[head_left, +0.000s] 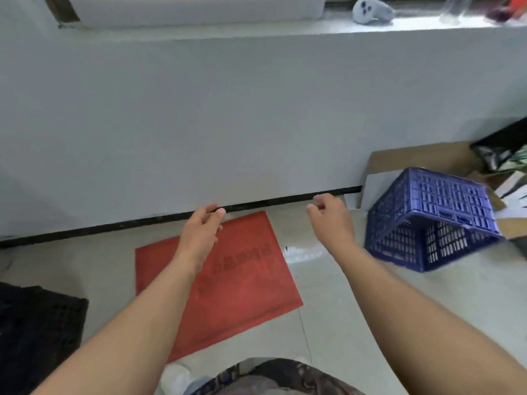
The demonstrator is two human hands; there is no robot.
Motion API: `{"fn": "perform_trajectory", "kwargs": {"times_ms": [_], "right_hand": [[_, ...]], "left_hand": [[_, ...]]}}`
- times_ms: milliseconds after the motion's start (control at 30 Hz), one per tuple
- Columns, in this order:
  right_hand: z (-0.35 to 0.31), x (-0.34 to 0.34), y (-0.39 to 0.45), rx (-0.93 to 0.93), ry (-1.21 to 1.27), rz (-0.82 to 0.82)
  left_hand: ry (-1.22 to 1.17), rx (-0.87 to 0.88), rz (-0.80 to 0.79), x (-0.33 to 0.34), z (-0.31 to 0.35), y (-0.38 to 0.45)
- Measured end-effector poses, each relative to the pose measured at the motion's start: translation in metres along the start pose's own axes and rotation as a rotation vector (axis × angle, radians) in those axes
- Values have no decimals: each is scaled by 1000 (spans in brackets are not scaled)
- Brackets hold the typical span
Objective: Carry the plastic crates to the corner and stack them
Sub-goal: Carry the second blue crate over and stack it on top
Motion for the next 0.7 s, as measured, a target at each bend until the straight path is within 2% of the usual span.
{"fn": "perform_trajectory", "kwargs": {"times_ms": [300, 700], "right_hand": [[133, -115, 2, 188, 20, 187], [244, -169, 48, 452, 110, 348]], "left_hand": [[165, 16, -240, 174, 23, -15], [304, 14, -392, 318, 36, 35]]}}
Point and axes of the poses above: each hand's wrist, its own y-axis towards the middle knuckle, its own x-axis out of the palm, z = x × y, the point moved 1 cm from there along y, towards the middle knuckle, and after that the axes turned 8 degrees about -x, right-handed, at the moved point
